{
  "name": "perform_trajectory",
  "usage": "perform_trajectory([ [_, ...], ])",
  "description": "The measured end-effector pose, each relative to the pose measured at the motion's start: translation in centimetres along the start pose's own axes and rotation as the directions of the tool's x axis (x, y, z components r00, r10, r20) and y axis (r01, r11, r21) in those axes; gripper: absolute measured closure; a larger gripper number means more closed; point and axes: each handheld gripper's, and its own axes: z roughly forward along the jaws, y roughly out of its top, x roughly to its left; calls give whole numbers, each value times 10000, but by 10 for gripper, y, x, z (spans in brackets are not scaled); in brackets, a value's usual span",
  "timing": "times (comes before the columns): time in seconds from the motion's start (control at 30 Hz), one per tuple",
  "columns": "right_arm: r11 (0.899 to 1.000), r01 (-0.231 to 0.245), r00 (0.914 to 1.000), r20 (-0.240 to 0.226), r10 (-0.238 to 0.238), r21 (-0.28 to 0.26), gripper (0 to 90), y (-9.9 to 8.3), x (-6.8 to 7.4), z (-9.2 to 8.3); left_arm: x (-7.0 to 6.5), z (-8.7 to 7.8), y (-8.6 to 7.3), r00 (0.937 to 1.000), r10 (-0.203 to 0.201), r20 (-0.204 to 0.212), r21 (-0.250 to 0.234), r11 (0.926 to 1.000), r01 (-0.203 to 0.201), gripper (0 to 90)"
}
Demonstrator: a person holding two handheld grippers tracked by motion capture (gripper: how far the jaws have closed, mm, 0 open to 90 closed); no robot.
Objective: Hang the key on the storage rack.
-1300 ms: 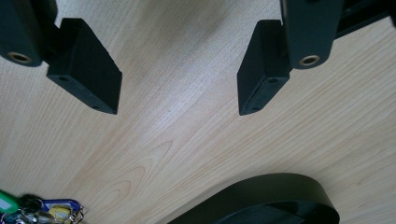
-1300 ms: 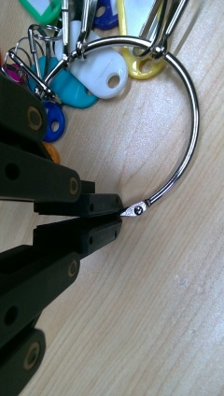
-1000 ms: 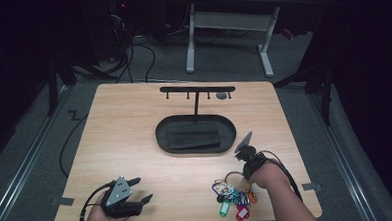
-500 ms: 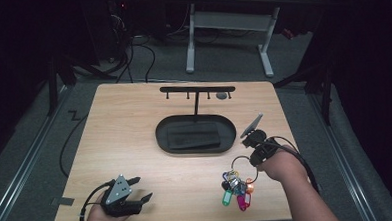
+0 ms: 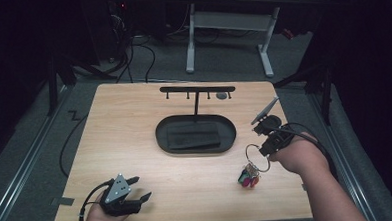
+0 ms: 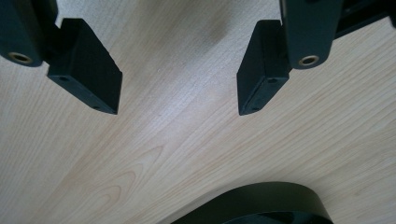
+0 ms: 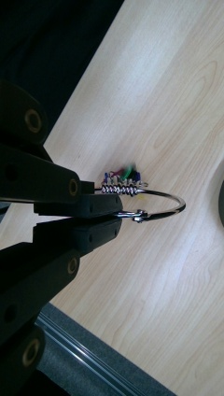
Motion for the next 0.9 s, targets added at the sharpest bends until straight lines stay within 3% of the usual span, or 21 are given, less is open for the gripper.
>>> perform_trajectory([
  [0.23,9997,-67,9998,160,71,-226,878,3,-6,-25,1,0,0,10000,27,-5,17,10000,-27,317],
  [0.67,9993,-7,9996,291,18,-364,878,14,-9,-31,2,-2,0,9999,126,-71,-46,9999,-127,317],
  [0.9,9988,-1,9997,258,14,-493,879,32,-13,-35,6,-2,-3,9997,-179,-145,-148,9997,176,317],
])
